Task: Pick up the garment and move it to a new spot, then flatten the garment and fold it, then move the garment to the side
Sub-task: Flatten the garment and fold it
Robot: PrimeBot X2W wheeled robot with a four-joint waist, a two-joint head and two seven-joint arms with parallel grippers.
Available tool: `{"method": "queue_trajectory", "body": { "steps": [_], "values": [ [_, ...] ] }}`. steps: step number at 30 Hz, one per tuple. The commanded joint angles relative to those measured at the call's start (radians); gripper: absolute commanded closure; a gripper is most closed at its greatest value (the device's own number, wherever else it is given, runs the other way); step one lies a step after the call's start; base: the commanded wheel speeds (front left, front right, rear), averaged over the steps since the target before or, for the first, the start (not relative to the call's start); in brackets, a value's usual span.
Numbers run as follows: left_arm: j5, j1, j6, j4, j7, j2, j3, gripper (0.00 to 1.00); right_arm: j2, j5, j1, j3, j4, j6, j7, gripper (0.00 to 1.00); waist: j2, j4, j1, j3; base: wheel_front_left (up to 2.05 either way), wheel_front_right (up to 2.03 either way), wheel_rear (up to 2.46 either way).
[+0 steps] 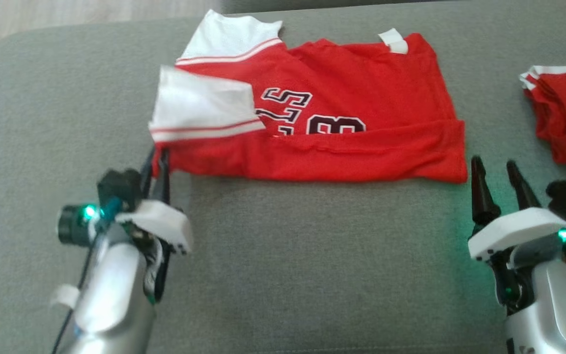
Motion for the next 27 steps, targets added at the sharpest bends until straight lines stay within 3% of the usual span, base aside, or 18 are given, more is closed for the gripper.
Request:
{"method": "queue_trajectory", "body": {
  "steps": [1, 6, 21, 22, 23, 24, 27],
  "values": [
    [0.007, -0.014, -0.005, -0.048, -0.012, 0.014, 0.019, 1.00, -0.002, -0.002, -0.055, 0.009, 0.011, 0.008, 0.010, 0.00, 0.0000, 0.015, 0.0000, -0.003, 0.00, 0.00, 0.00],
    [0.009, 0.013, -0.013, -0.083, -0.012, 0.007, 0.000, 1.00, -0.002, 0.030, -0.118, 0.006, 0.177, 0.008, 0.039, 0.00, 0.0000, 0.029, 0.0000, 0.001, 0.00, 0.00, 0.00],
    [-0.003, 0.031, -0.008, -0.112, -0.012, 0.001, 0.014, 1.00, -0.002, 0.056, -0.282, 0.101, 0.521, 0.008, -0.040, 0.00, 0.0000, 0.020, 0.0000, 0.015, 0.00, 0.00, 0.00],
    [-0.003, 0.033, -0.008, -0.111, -0.012, 0.002, 0.017, 1.00, -0.002, 0.067, -0.291, 0.115, 0.543, 0.008, -0.044, 0.21, 0.0000, 0.019, 0.0000, 0.013, 0.00, 0.00, 0.00],
    [-0.004, 0.035, -0.008, -0.111, -0.012, 0.003, 0.019, 1.00, -0.002, 0.079, -0.300, 0.129, 0.563, 0.008, -0.050, 0.55, 0.0000, 0.018, 0.0000, 0.011, 0.00, 0.00, 0.00],
    [-0.004, 0.037, -0.008, -0.110, -0.012, 0.004, 0.022, 1.00, -0.002, 0.086, -0.308, 0.140, 0.581, 0.008, -0.058, 1.00, 0.0000, 0.018, 0.0000, 0.010, 0.00, 0.00, 0.00],
    [-0.005, 0.042, -0.009, -0.104, -0.012, 0.007, 0.026, 1.00, -0.002, 0.099, -0.331, 0.167, 0.629, 0.008, -0.091, 1.00, 0.0000, 0.017, 0.0000, 0.005, 0.00, 0.00, 0.00]
  ]
}}
